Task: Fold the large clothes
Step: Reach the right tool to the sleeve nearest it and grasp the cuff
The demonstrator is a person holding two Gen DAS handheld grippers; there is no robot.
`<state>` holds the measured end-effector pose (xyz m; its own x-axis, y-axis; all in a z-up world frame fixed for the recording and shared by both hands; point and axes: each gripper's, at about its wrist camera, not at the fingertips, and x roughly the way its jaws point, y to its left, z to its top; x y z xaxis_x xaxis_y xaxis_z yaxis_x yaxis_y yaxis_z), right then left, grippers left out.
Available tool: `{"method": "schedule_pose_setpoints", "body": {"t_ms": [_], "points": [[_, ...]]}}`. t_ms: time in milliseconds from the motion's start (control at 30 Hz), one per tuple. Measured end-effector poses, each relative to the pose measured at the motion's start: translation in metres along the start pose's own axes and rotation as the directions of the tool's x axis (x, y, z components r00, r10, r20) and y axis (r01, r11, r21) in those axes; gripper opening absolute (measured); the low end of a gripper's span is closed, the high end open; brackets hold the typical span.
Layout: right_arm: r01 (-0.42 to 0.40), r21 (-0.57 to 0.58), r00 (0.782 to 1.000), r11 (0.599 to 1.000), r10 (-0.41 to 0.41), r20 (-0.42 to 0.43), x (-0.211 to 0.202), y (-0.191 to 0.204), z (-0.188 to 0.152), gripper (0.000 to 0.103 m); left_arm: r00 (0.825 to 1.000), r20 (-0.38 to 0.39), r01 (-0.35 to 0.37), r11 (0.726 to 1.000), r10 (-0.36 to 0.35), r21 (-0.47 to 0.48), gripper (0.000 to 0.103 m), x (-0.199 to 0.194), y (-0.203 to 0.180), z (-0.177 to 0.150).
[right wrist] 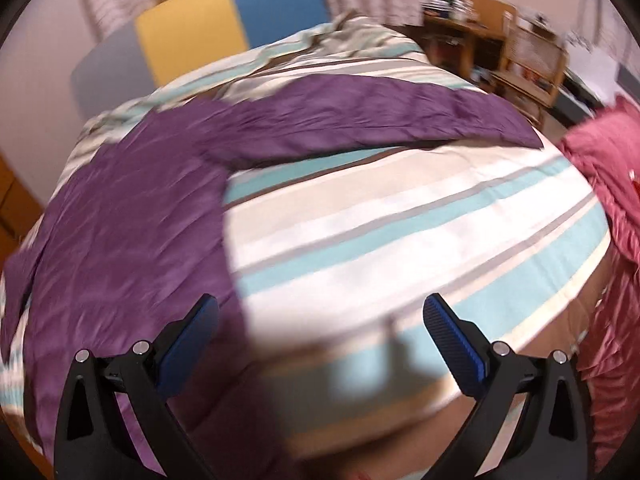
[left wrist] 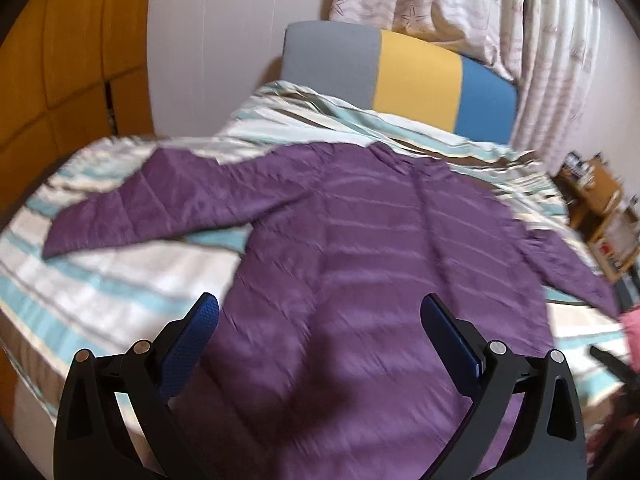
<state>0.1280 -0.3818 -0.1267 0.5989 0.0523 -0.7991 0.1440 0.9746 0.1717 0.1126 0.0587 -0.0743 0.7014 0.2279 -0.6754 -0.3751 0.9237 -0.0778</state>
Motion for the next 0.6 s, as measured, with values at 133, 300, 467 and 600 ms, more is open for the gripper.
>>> {"method": "schedule_pose_setpoints", "body": {"t_ms": [133, 300, 467, 600], "points": [[-0.038, 0.153, 0.999, 0.988, 0.033, 0.036, 0.023, -0.044, 0.023, 0.101, 0.997, 0.032, -0.077, 0.995, 0.075, 0.066, 0.100, 0.034, -0.007, 0.017], [-0.059, 0.314, 0.993, 0.948, 0.024, 0.113, 0.043, -0.086, 0.051, 0.088, 0.985, 0.031, -0.174, 0.977, 0.172, 0.119, 0.100, 0.082, -0.010, 0.027], [-0.055, 0.419, 0.993, 0.906, 0.004, 0.120, 0.067, -0.114, 0.074, 0.067, 0.975, -0.048, -0.217, 0.975, 0.219, 0.035, 0.100, 0.120, 0.011, 0.029], [-0.042, 0.460, 0.990, 0.887, -0.027, 0.141, 0.080, -0.126, 0.089, 0.065, 0.960, -0.133, -0.251, 0.968, 0.246, -0.020, 0.100, 0.144, 0.030, 0.024]]}}
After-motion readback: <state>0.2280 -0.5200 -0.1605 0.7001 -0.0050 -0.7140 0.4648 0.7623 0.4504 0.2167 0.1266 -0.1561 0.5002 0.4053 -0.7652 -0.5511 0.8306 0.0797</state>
